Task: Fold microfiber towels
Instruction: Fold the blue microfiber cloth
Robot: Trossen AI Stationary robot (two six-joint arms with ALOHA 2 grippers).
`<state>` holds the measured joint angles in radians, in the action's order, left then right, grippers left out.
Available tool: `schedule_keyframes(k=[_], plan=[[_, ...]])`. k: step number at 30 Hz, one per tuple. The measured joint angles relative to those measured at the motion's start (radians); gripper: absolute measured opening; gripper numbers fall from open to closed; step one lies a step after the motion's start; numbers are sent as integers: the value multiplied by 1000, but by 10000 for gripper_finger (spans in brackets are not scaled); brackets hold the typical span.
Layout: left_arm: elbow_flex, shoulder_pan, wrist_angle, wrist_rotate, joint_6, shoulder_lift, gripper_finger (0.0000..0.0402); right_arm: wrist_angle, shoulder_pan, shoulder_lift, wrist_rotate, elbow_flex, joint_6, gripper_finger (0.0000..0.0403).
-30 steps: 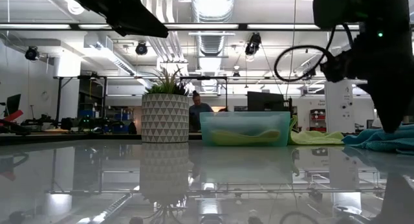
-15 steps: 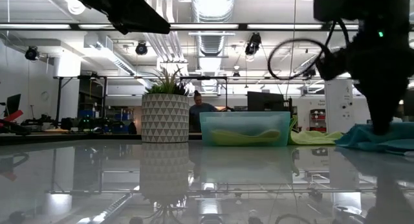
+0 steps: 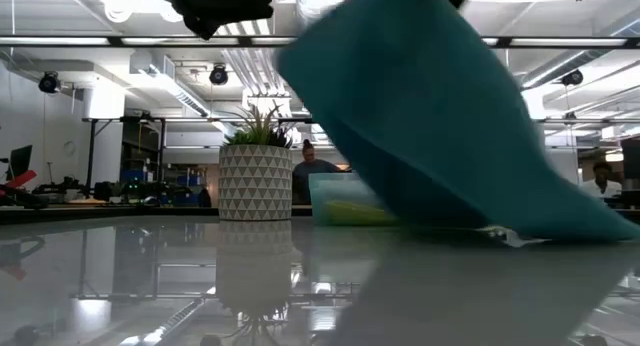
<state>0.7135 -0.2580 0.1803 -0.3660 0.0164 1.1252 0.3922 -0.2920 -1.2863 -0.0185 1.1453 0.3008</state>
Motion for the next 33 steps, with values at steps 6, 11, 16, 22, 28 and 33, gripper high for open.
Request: schedule_keyframes(k=[6, 11, 16, 22, 28, 33], plan=[[0, -10, 25, 100, 17, 0, 86, -121, 61, -29, 37, 31, -170, 8], [-5, -26, 15, 155, 50, 0, 87, -179, 119, -61, 49, 30, -201, 8], [6, -65, -194, 176, -32, -43, 105, -192, 169, -100, 17, 29, -108, 8], [-7, -109, -263, 117, -182, -115, 134, -290, 173, -174, 8, 24, -206, 8], [-21, -175, -260, 7, -344, -92, 138, -513, 171, -239, 143, 22, -331, 8], [-21, -219, -215, -65, -484, -36, 138, -623, 171, -301, 157, 22, -388, 8]])
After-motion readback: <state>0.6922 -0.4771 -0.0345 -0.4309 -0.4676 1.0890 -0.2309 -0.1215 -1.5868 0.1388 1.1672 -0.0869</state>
